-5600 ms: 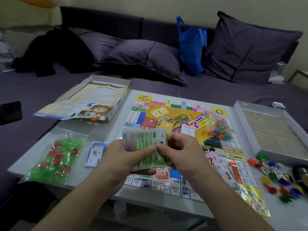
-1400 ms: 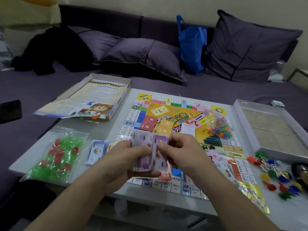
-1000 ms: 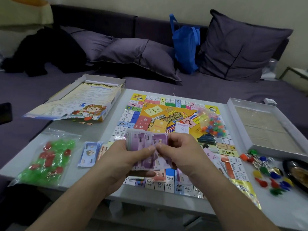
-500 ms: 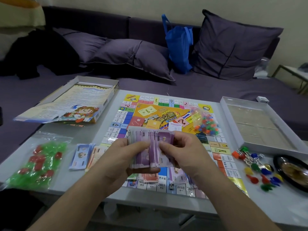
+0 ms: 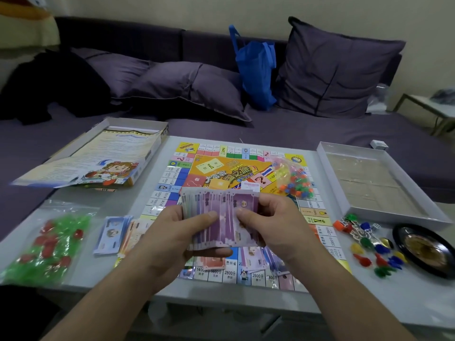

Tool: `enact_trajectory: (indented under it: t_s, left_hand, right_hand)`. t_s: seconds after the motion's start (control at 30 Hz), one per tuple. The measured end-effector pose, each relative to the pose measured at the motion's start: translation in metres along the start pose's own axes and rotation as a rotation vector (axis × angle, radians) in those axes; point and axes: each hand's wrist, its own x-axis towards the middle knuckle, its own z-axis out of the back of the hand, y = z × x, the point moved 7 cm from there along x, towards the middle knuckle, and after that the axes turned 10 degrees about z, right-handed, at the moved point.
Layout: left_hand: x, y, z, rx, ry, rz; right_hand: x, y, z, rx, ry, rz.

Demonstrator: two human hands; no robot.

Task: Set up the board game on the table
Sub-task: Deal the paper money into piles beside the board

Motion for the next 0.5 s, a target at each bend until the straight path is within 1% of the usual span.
enact_trajectory:
  t_s: [0.17,0.33,0.5]
  left_hand:
    - [0.0002,-0.0014,0.0011,0.103,-0.046,-0.046]
    - [0.0016,0.0012,0.0033,0.001,-0.012,-0.02]
    - [0.0048,-0.0001,0.0039,0.031,-0.017,-0.038]
  right_hand:
    - [-0.0018,0.0013,-0.0087,0.044,0.055,-0.028]
    - [0.0015,0.0009,-0.0063,-0.003,0.034,-0.005]
    - [0.0042,-0.0015,-0.0049,0.014,0.013,-0.002]
